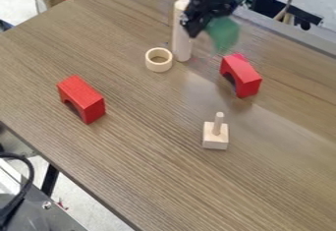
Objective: The machine picks up green and moves it to red
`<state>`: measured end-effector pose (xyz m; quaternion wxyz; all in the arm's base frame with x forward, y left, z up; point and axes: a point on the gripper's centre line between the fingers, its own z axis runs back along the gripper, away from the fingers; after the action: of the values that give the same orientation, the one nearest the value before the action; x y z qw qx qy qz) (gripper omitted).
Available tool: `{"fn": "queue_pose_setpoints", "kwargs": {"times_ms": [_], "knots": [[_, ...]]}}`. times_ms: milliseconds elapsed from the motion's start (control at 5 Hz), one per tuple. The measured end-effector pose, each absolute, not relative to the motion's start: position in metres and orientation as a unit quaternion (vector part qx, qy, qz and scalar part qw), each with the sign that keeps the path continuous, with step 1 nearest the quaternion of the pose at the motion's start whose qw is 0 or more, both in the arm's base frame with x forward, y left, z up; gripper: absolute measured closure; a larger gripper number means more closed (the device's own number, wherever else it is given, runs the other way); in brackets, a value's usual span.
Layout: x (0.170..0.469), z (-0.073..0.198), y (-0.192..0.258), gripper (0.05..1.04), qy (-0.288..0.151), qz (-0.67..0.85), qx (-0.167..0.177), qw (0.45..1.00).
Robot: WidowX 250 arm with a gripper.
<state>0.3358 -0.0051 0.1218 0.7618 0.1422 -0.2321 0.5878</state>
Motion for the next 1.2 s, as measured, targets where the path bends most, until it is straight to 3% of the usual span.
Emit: {"fn": "queue_pose_setpoints", "kwargs": {"times_ms": [400,800,1200], "knots": [[0.372,0.106,-0.02,0.471,-0.247,0.541,0.157,0.788],[0.393,0.084,-0.026,0.471,-0.218,0.54,0.17,0.795],[0.393,0.079,-0.027,0.471,-0.197,0.538,0.173,0.801]]}}
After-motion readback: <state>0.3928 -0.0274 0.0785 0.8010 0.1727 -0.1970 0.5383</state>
